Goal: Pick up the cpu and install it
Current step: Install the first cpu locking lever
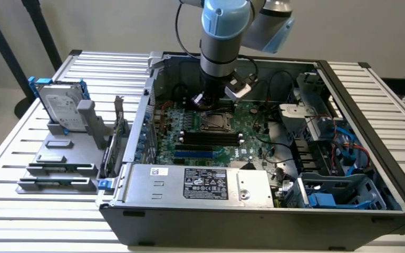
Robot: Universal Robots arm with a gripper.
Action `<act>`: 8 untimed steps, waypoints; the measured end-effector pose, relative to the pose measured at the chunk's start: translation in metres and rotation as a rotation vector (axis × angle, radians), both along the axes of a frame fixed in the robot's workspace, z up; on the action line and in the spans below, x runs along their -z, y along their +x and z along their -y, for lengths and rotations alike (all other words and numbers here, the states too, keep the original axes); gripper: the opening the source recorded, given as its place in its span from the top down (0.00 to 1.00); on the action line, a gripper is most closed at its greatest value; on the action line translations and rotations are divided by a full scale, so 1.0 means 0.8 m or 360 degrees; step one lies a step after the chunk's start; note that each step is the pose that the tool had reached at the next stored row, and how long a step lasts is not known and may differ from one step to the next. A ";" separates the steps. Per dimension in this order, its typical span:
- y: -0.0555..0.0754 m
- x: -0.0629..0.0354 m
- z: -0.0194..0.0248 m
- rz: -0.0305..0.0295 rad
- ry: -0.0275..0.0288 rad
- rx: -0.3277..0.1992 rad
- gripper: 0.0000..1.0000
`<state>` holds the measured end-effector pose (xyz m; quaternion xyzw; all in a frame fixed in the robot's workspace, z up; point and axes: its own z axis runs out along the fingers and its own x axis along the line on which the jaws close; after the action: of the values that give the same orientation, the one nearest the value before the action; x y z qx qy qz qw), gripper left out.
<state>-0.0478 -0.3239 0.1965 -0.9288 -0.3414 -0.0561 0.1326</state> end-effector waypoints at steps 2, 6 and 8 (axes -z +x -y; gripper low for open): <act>0.000 0.000 0.0000 -0.00033 -0.00006 -0.0002 0.89; -0.001 -0.001 0.0000 -0.00048 -0.00010 -0.0009 0.89; -0.002 -0.003 0.0001 -0.00045 -0.00005 -0.0012 0.89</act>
<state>-0.0494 -0.3240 0.1988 -0.9276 -0.3448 -0.0542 0.1332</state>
